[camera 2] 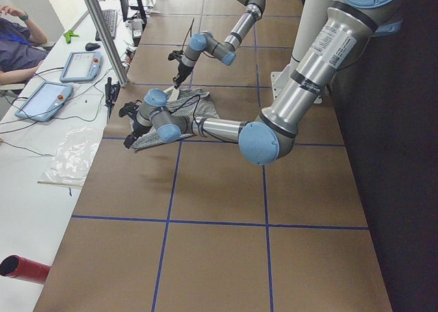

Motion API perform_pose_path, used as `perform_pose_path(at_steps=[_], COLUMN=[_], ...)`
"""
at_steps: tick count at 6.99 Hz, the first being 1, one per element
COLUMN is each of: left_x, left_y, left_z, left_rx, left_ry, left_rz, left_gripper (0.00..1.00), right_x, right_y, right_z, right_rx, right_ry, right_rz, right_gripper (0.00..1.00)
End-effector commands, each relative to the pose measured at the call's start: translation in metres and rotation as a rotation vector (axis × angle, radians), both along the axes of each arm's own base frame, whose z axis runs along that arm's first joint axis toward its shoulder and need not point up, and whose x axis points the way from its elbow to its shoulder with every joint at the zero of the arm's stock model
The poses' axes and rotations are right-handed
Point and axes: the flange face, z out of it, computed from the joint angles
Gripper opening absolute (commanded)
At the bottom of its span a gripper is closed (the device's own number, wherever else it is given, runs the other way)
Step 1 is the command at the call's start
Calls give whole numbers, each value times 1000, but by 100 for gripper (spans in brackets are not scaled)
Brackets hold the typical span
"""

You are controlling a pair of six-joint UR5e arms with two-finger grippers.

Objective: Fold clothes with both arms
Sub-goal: 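Pull the collar with the right gripper toward the robot, straightening the shirt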

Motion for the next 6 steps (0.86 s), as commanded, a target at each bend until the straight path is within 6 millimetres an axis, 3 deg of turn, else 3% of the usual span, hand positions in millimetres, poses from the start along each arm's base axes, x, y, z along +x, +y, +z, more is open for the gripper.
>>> perform_pose_path(at_steps=[1,3,5,6], left_x=[0,2,6,8], left_y=[0,1,4,5], left_z=[-5,-9,-16,-16], left_rx=[8,14,26,26], left_ry=[4,9,16,16], left_rz=[0,2,9,12], left_gripper=[100,100,100,100], right_x=[53,91,117,121], right_y=[39,71,124,140], right_z=[21,78,135,148], right_rx=[-13,-11,29,39], right_ry=[8,14,60,74], right_rz=[0,7,26,26], right_gripper=[0,0,0,0])
